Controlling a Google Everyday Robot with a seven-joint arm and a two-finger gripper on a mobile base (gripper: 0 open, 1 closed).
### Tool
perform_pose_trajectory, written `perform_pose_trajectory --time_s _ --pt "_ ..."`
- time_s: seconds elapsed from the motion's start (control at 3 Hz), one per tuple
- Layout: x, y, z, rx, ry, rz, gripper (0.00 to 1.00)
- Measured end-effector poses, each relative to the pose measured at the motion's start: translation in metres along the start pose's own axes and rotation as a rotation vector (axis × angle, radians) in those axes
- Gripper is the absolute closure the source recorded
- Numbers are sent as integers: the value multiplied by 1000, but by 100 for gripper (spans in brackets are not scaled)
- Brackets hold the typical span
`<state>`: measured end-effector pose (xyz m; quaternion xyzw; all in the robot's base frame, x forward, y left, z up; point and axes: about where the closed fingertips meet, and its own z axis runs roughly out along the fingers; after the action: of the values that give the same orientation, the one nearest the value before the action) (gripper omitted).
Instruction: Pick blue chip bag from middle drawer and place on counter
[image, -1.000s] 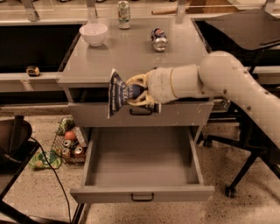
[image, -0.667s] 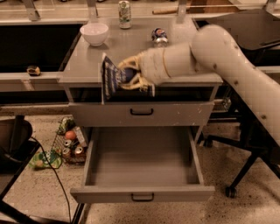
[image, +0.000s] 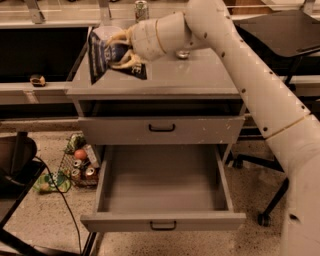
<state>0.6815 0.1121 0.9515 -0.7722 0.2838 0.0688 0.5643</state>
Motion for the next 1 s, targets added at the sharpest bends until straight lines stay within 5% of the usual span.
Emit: perform_pose_trajectory --time_s 0.33,1.0 --pt "19 -42 15 66 11 27 100" --pt "64 -68 34 123 47 121 58"
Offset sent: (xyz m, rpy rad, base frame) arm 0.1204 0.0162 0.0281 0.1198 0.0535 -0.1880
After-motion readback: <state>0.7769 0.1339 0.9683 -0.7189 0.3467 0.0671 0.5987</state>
